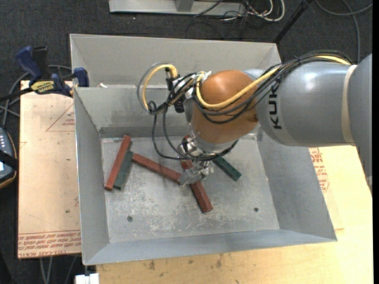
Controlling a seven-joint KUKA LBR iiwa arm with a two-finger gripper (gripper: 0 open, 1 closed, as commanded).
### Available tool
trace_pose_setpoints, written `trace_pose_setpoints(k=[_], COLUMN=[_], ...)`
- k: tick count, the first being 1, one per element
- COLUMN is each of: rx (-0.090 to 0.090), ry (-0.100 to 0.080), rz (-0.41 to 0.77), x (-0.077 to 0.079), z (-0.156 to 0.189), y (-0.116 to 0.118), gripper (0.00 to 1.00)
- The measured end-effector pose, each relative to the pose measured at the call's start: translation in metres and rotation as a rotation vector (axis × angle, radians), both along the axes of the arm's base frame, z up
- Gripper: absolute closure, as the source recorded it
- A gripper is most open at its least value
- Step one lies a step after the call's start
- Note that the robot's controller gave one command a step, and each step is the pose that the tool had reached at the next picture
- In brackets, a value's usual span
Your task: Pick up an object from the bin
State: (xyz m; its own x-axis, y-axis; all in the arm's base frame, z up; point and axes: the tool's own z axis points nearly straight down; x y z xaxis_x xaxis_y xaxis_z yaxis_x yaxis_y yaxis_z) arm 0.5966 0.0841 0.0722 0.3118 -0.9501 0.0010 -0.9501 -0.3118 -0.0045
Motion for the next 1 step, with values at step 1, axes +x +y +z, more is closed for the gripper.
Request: trace_pose_setpoints(k=[1], rx=[0.003], ry=[0.003], rz=[0.000], x=[-0.0013], z=[-0.0016], y=[0.0011], gripper=[0.00])
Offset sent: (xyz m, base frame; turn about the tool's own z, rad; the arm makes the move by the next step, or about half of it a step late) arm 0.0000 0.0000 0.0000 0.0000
